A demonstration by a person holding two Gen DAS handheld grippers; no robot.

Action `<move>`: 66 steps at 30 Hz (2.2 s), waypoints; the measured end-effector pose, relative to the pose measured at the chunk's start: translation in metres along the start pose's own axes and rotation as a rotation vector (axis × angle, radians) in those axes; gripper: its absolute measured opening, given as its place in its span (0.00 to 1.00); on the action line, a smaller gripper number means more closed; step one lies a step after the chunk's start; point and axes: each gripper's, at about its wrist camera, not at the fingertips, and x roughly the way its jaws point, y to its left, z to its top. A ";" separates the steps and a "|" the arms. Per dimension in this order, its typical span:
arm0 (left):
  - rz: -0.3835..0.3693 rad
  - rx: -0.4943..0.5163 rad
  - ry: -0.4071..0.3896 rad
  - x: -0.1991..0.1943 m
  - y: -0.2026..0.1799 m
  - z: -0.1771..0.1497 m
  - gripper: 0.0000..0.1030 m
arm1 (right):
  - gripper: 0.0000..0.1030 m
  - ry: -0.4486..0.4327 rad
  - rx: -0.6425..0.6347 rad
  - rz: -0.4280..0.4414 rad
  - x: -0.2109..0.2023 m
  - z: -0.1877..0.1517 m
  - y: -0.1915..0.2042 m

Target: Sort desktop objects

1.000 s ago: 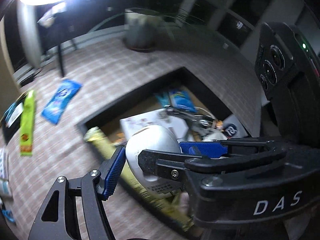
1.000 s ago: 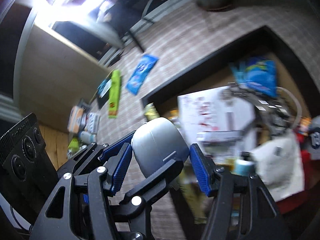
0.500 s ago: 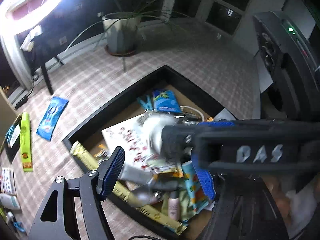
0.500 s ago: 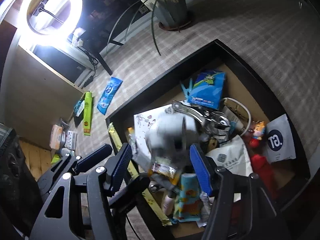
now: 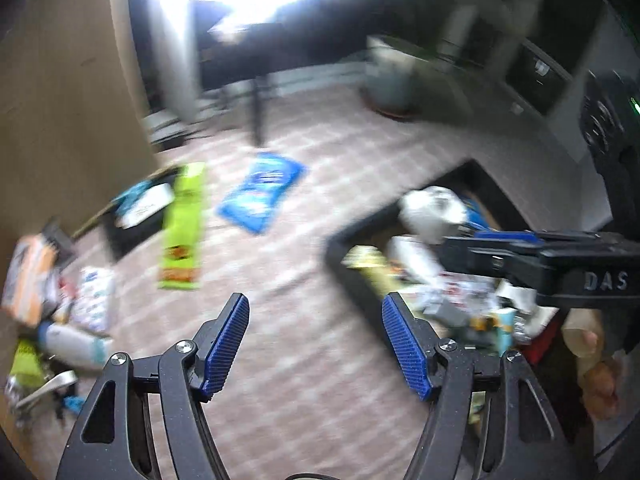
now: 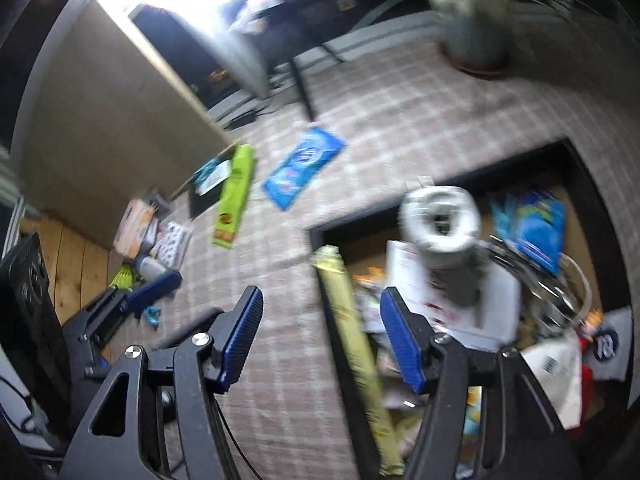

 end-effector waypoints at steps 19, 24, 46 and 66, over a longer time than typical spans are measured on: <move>0.217 -0.587 0.003 -0.038 0.317 -0.014 0.67 | 0.59 0.146 -0.357 0.076 0.119 0.039 0.201; 0.210 -0.752 0.011 -0.026 0.380 -0.023 0.67 | 0.59 0.186 -0.408 0.072 0.161 0.040 0.240; 0.212 -0.996 0.008 0.033 0.442 -0.036 0.75 | 0.59 0.272 -0.506 -0.015 0.276 0.053 0.298; 0.081 -0.773 0.164 0.087 0.320 -0.046 0.74 | 0.59 0.286 -0.692 -0.094 0.272 0.009 0.289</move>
